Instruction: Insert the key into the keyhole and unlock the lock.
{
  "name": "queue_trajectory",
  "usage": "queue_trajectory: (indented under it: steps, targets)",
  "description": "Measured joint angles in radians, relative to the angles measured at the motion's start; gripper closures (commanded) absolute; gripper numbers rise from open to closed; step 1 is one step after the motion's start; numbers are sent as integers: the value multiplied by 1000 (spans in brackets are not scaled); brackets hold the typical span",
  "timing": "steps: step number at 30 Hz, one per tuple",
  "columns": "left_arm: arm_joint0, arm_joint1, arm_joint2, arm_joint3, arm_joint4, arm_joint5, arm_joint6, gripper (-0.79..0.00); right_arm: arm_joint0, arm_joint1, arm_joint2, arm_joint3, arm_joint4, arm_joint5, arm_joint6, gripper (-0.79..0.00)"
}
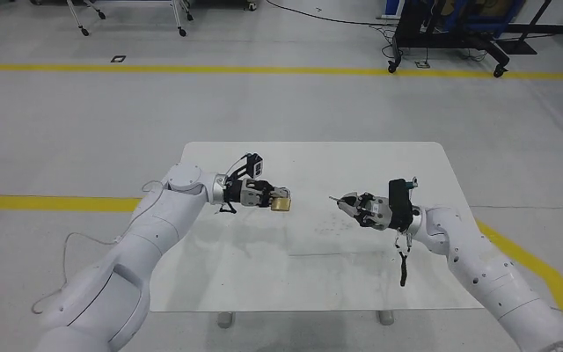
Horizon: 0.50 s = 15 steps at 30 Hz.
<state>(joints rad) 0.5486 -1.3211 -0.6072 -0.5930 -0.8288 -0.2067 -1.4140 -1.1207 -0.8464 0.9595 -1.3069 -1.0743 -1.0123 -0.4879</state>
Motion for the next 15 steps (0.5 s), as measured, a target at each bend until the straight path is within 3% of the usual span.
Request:
queue_trajectory:
  steps: [9, 15]
  targets:
    - [2, 1, -1, -4, 0, 2, 1, 0, 0, 0, 1, -1, -1, 0, 0, 0]
    - [70, -2, -58, -31, -119, 64, 95, 0, -8, -3, -5, -17, 13, 4, 9, 0]
